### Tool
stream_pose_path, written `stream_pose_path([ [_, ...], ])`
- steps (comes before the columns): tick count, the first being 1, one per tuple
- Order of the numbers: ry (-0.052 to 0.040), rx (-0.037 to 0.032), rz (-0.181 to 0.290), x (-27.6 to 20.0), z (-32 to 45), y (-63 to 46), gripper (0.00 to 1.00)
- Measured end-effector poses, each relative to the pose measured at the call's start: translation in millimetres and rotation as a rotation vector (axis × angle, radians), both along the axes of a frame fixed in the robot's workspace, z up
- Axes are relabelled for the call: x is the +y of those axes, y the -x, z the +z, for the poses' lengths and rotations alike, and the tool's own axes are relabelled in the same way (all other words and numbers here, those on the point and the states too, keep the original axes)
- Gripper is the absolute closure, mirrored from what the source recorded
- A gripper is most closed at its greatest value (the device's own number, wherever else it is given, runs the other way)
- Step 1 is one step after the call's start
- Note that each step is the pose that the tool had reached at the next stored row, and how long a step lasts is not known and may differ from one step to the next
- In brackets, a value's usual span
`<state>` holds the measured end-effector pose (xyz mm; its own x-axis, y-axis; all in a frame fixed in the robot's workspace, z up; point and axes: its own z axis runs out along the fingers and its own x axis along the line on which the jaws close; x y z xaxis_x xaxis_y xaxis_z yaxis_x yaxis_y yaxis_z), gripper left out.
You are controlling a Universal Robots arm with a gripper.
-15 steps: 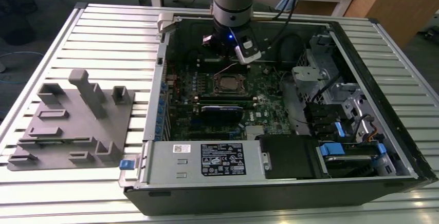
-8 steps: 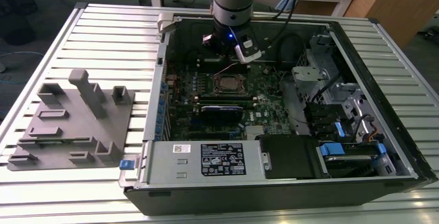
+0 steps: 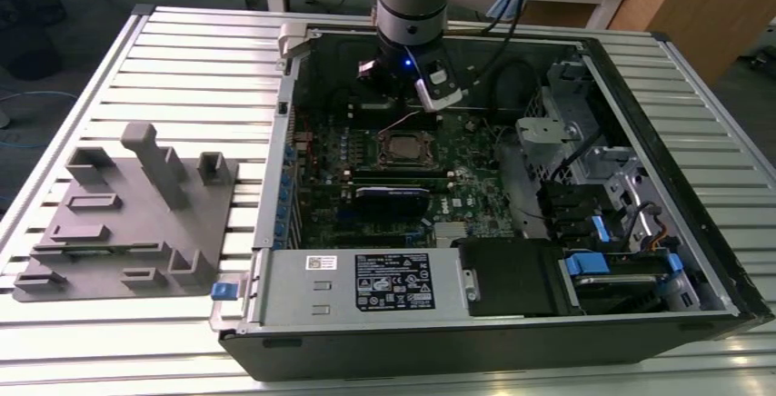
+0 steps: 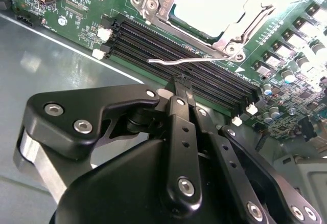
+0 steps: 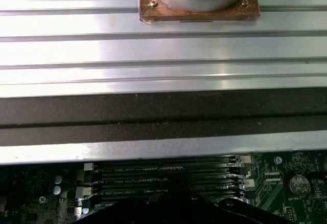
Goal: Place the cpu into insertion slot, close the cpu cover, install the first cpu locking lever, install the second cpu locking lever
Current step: 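Install the first cpu locking lever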
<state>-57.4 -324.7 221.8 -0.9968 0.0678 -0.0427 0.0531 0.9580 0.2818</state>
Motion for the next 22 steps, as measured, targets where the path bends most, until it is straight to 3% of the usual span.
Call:
stream_pose_path([
  [22, 0.0000, 0.0001, 0.000, 0.0, 4.2, 0.0, 0.90],
])
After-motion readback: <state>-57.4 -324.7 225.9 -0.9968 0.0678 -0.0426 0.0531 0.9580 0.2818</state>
